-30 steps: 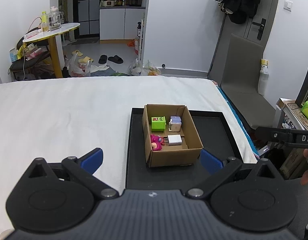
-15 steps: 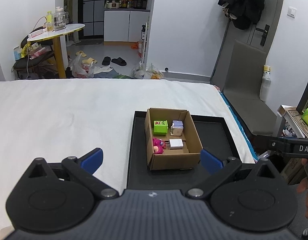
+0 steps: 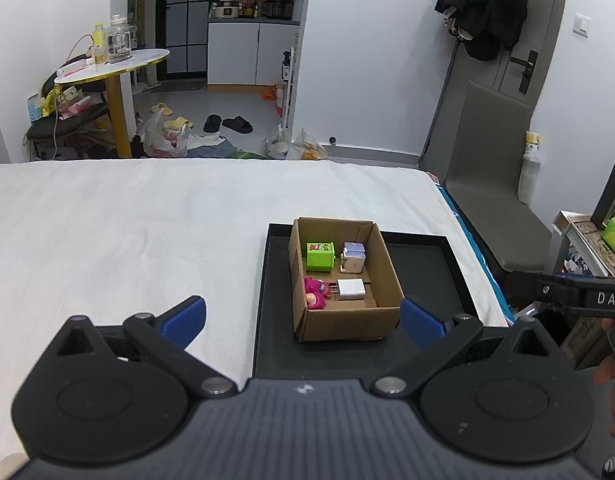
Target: Organize rigid objects
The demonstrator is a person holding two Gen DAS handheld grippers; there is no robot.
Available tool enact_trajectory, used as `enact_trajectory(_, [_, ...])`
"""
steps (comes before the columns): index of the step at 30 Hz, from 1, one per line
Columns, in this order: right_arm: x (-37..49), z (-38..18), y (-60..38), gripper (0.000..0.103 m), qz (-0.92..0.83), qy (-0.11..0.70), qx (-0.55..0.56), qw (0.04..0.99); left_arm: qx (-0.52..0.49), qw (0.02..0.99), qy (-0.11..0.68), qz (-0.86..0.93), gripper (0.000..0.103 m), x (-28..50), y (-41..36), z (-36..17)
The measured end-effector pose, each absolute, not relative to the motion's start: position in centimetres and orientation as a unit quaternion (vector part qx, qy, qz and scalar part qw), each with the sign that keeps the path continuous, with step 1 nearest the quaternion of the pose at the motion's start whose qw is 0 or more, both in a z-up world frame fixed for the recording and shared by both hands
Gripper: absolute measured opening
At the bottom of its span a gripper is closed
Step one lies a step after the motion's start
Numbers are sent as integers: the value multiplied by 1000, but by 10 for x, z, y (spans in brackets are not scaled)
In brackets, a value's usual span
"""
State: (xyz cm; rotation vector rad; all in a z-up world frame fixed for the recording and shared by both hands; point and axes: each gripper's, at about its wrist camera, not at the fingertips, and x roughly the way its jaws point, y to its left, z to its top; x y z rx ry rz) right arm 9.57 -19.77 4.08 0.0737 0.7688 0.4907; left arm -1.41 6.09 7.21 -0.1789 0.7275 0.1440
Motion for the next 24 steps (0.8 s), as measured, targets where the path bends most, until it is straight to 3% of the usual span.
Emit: enact_trajectory(24, [96,41,-198,103,238,372,34,897,-89,928,355,72,102,-14,63,73])
